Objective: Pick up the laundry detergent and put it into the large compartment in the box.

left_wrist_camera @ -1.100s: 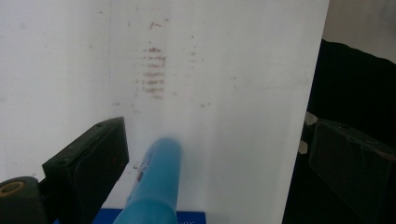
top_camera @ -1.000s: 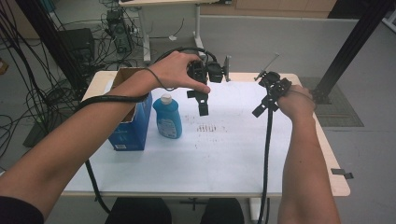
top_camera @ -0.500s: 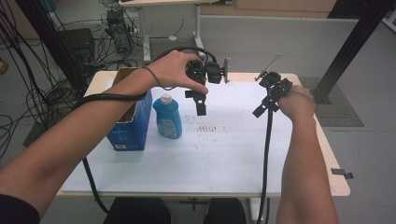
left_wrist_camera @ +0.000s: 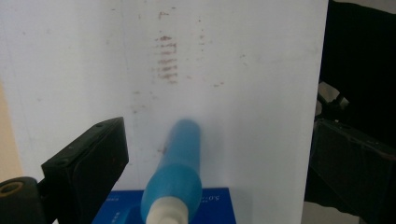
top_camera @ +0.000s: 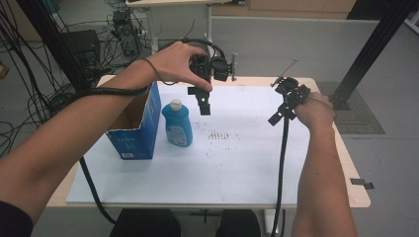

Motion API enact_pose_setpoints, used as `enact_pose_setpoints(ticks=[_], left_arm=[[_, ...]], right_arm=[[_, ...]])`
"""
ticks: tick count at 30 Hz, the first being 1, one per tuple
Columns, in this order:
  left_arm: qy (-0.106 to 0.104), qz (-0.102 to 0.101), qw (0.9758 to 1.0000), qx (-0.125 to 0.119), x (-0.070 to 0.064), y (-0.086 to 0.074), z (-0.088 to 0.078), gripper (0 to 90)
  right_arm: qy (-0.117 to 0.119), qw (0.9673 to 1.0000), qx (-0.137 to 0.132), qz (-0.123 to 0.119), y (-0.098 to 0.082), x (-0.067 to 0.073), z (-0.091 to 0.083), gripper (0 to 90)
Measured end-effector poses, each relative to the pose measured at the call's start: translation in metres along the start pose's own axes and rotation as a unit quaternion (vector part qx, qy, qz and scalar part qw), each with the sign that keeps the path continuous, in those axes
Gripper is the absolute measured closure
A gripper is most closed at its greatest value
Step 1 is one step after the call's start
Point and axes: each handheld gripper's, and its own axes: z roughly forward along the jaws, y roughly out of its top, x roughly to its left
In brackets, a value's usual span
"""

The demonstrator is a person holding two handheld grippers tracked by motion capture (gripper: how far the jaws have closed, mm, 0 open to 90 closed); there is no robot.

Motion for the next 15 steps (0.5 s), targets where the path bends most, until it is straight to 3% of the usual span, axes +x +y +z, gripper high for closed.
enact_pose_setpoints(ticks=[6,15], left_arm=[[0.007,0.002,1.0,0.004,0.001,-0.011,-0.009,4.7],[0.016,0.012,0.9995,0.024,0.002,-0.021,-0.01,5.0]], right_arm=[[-0.003,1.0,0.0,0.0,-0.002,0.002,0.001,3.7],[-0.005,1.0,-0.005,0.005,-0.008,0.004,-0.001,3.7]])
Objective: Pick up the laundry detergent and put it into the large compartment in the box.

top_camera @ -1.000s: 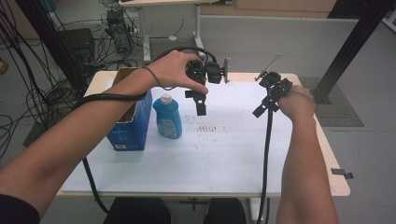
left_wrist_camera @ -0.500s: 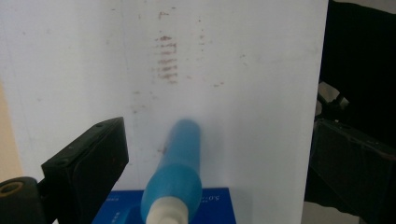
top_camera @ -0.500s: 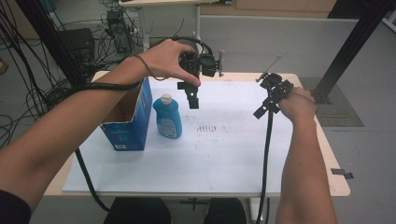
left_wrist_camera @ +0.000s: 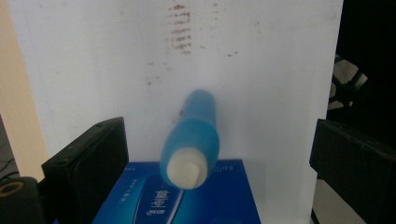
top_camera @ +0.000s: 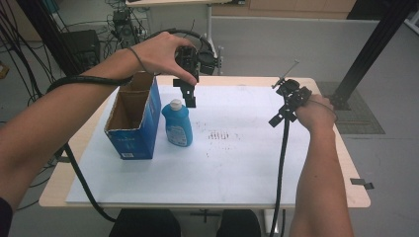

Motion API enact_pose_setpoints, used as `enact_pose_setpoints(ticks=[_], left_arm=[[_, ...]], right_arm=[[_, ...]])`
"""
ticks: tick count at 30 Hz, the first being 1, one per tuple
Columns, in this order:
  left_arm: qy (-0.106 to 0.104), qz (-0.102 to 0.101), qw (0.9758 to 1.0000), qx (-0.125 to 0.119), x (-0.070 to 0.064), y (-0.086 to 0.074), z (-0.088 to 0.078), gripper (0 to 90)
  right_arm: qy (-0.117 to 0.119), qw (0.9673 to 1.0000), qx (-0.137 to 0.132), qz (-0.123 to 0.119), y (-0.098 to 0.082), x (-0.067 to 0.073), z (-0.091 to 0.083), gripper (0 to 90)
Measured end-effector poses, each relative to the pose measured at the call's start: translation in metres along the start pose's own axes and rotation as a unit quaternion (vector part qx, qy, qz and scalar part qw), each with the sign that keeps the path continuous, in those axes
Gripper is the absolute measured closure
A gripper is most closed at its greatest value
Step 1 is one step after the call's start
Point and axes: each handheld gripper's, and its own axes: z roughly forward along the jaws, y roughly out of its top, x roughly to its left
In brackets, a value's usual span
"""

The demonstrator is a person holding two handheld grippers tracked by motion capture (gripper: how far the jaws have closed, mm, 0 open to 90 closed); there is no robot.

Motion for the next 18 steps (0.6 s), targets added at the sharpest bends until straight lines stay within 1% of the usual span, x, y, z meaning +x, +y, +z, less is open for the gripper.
enact_pose_setpoints(ticks=[3,5,8,9,10,14,18], left_arm=[[-0.003,0.006,1.0,0.0,0.002,-0.004,0.001,5.3],[0.0,0.013,0.9999,0.004,0.002,-0.006,0.004,5.7],[0.001,0.015,0.9998,0.009,0.005,-0.009,0.007,5.4],[0.002,0.015,0.9999,0.007,0.006,-0.012,0.008,5.4],[-0.002,0.015,0.9999,0.007,0.008,-0.014,0.008,5.2],[-0.001,0.02,0.9996,0.019,0.007,-0.016,0.014,5.2],[0.01,0.022,0.9991,0.034,0.004,-0.017,0.021,5.7]], right_arm=[[-0.003,1.0,0.005,0.003,0.001,0.0,0.0,3.7],[-0.005,1.0,0.005,0.002,0.001,0.001,-0.001,3.7],[-0.006,1.0,0.007,0.003,0.001,0.001,-0.001,3.8],[-0.006,1.0,0.006,0.004,0.001,0.001,-0.001,3.7],[-0.007,0.9999,0.006,0.003,0.0,0.002,-0.002,3.7],[-0.011,0.9999,0.007,0.006,-0.001,0.003,-0.002,3.5],[-0.01,0.9998,0.012,0.01,0.0,0.004,0.002,3.6]])
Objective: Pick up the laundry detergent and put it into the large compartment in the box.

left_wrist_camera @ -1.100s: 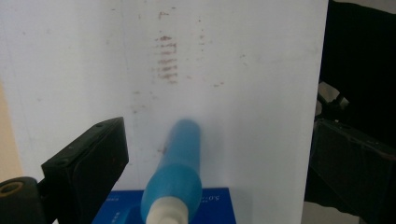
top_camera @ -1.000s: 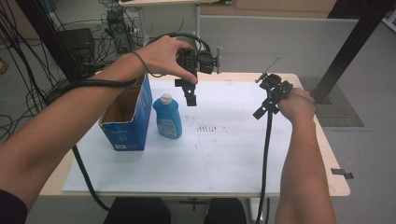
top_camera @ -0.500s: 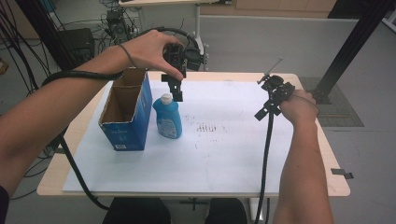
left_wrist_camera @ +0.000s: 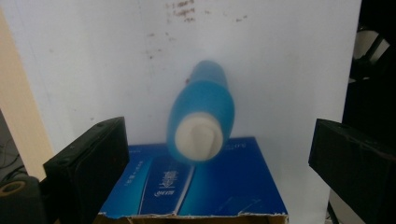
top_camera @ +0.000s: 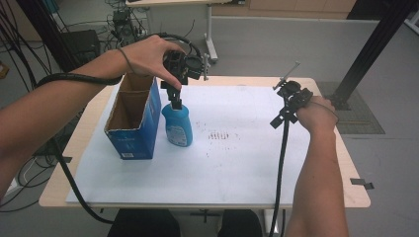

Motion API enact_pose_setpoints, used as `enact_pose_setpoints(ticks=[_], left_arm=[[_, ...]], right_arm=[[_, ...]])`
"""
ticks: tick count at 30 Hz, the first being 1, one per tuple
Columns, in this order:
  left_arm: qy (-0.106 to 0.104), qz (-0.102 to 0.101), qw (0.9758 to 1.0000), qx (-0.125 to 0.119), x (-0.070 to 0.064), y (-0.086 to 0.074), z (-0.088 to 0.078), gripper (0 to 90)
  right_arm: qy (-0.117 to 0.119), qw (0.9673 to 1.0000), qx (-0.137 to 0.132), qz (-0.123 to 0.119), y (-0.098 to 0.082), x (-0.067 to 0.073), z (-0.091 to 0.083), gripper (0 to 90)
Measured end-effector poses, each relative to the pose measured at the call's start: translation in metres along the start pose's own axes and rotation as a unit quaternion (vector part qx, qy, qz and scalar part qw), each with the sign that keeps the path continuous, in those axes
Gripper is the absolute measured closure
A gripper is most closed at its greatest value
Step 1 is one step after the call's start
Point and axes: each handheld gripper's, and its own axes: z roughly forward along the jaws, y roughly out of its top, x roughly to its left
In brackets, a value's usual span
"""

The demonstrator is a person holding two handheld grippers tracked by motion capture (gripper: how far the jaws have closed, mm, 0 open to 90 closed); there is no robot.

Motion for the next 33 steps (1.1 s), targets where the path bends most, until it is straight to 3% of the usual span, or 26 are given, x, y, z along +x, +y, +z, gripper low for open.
enact_pose_setpoints(ticks=[10,14,19,33], left_arm=[[0.001,0.006,1.0,-0.002,0.0,-0.011,0.014,5.3],[0.0,-0.002,1.0,-0.007,0.0,-0.016,0.022,5.6],[0.0,0.003,1.0,-0.001,-0.001,-0.016,0.031,5.8],[0.0,0.017,0.9997,-0.015,0.001,-0.014,0.042,5.9]], right_arm=[[-0.002,1.0,0.008,-0.002,0.003,0.005,0.004,3.8],[-0.004,1.0,0.008,-0.001,0.003,0.007,0.004,3.7],[-0.002,0.9999,0.01,-0.001,0.005,0.008,0.007,3.7],[-0.001,0.9999,0.012,0.002,-0.001,0.006,0.013,3.8]])
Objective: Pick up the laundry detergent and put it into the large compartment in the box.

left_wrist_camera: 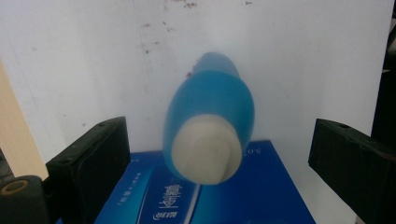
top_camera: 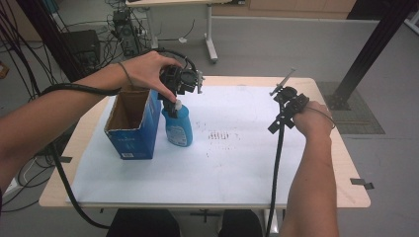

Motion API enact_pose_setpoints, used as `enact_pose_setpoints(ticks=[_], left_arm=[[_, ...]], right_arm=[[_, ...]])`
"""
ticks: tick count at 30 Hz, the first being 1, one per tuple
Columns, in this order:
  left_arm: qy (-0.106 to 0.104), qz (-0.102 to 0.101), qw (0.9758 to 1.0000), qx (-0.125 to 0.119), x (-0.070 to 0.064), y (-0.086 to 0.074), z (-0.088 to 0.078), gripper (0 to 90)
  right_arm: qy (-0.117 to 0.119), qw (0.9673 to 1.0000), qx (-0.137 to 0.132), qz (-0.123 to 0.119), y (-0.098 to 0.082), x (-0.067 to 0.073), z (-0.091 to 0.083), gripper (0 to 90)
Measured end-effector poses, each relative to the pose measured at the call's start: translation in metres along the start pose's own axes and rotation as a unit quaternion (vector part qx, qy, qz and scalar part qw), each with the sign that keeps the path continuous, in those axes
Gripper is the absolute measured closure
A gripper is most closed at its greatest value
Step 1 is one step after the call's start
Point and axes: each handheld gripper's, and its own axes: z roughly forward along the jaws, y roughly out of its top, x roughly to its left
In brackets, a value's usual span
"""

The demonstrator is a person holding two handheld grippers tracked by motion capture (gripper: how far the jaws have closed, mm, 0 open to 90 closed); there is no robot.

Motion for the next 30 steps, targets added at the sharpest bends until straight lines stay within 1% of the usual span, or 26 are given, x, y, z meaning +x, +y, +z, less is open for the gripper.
enact_pose_setpoints(ticks=[1,4,9,13,15,16,20,24,26,30], left_arm=[[0.0,0.002,1.0,0.001,0.0,0.001,0.001,5.9],[-0.002,0.002,1.0,0.002,0.002,0.0,0.006,5.9],[-0.002,0.002,0.9999,0.013,0.003,0.002,0.012,5.9],[-0.003,0.001,1.0,0.007,0.002,-0.001,0.016,5.9],[-0.004,0.001,1.0,0.007,0.002,-0.002,0.02,5.9],[-0.004,0.0,1.0,0.006,0.001,-0.003,0.021,5.9],[-0.003,0.003,0.9999,0.015,0.0,-0.002,0.029,5.9],[-0.003,0.002,0.9999,0.016,0.0,-0.003,0.035,6.0],[0.002,0.005,0.9999,0.014,-0.001,-0.004,0.036,6.0],[0.005,0.009,0.9998,0.018,-0.003,-0.002,0.039,6.2]], right_arm=[[0.0,1.0,0.002,0.004,0.0,0.0,0.0,3.8],[-0.002,1.0,0.003,0.004,0.0,0.0,-0.001,3.8],[-0.003,1.0,0.003,0.005,0.001,-0.001,-0.002,3.8],[-0.002,1.0,0.001,0.0,0.001,-0.001,-0.001,3.8],[-0.001,1.0,0.002,0.004,0.002,0.0,0.0,3.7],[-0.001,1.0,0.004,0.002,0.002,-0.001,0.0,3.8],[0.001,1.0,0.005,0.003,0.002,-0.001,0.001,3.7],[0.001,1.0,0.004,0.005,0.001,0.0,0.003,3.7],[0.001,1.0,0.005,0.005,0.001,0.0,0.003,3.7],[0.002,1.0,0.005,0.004,0.001,0.0,0.004,3.7]])
